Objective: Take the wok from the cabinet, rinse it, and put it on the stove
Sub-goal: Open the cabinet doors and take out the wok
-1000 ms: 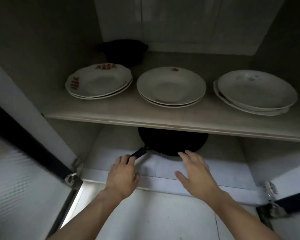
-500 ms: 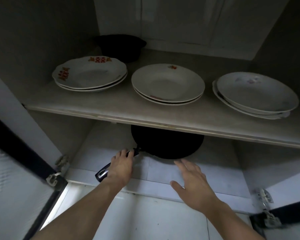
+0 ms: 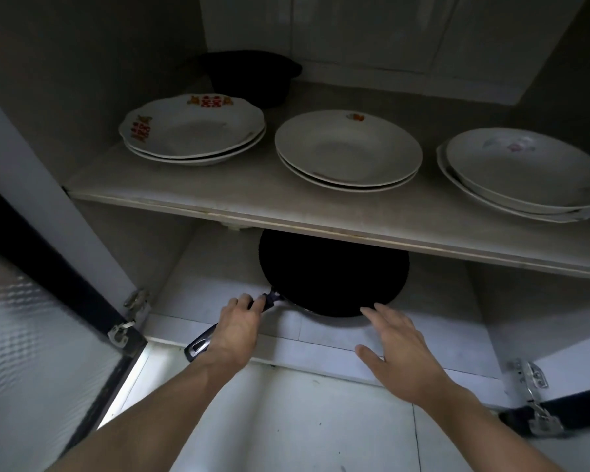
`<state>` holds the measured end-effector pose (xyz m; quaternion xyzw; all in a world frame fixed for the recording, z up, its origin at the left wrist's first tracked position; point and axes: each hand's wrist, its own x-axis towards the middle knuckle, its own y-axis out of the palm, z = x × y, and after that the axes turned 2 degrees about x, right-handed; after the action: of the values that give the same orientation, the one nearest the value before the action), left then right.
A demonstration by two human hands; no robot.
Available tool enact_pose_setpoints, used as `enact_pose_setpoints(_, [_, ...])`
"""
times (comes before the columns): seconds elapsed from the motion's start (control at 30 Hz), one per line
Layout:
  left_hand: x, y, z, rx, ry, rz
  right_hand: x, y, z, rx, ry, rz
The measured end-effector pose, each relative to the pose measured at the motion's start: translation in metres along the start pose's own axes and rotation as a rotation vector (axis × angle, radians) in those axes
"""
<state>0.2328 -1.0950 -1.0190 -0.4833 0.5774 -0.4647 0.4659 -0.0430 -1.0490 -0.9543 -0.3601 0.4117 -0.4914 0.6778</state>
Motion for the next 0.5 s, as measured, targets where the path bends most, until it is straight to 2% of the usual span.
enact_pose_setpoints(0.2, [-0.032,0.008,0.037,-0.074,0.055,-0.055,0.004,0.008,-0.008,-0.051,-0.017,0.013])
enact_pose_setpoints(0.5, [-0.071,0.016,0.063,-0.024,0.132,-0.119,0.009,0.036,0.002,-0.222,-0.137,0.036])
